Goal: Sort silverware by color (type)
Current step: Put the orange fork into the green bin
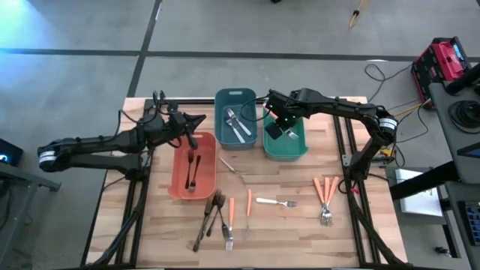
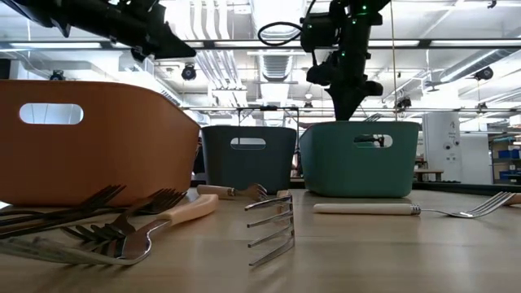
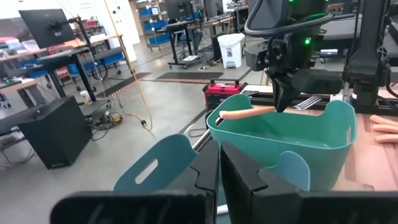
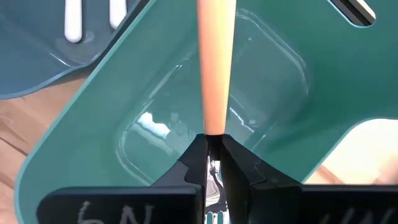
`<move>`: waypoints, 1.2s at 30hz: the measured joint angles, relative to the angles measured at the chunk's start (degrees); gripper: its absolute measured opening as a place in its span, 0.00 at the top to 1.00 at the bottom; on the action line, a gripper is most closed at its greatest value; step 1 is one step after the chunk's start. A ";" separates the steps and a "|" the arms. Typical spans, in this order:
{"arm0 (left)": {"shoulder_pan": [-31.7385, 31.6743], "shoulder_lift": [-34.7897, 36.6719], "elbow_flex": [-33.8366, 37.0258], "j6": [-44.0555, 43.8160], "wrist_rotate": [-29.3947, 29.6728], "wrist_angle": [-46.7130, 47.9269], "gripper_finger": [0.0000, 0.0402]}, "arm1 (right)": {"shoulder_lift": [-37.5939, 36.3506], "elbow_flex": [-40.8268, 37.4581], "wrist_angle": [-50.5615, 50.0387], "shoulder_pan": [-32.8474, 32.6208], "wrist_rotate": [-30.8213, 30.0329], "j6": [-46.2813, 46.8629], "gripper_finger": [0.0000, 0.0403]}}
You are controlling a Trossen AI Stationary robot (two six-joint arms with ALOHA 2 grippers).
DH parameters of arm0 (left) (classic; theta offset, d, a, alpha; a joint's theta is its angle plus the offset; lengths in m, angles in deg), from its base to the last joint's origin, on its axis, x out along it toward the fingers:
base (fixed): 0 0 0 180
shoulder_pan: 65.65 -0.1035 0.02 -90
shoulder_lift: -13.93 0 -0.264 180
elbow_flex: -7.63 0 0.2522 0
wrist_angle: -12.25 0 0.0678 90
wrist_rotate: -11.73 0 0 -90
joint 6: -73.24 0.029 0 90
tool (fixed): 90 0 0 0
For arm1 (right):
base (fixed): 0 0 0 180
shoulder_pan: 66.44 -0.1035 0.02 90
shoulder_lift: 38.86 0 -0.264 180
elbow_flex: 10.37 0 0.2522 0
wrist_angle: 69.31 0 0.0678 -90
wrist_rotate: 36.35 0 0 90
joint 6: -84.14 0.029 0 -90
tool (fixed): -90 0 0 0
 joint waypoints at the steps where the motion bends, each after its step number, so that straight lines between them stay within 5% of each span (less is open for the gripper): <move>1: 0.00 -0.26 -0.08 0.05 0.00 -0.12 1.00 | 0.00 0.00 0.00 0.00 -0.02 -0.04 0.96; 19: 0.00 -2.62 -0.82 -0.82 0.02 -1.46 1.00 | 0.07 0.00 2.54 0.02 0.00 -1.92 0.96; 36: -0.22 -2.57 -3.24 22.13 6.71 -2.93 1.00 | 0.07 0.00 0.74 -0.05 0.00 5.22 0.96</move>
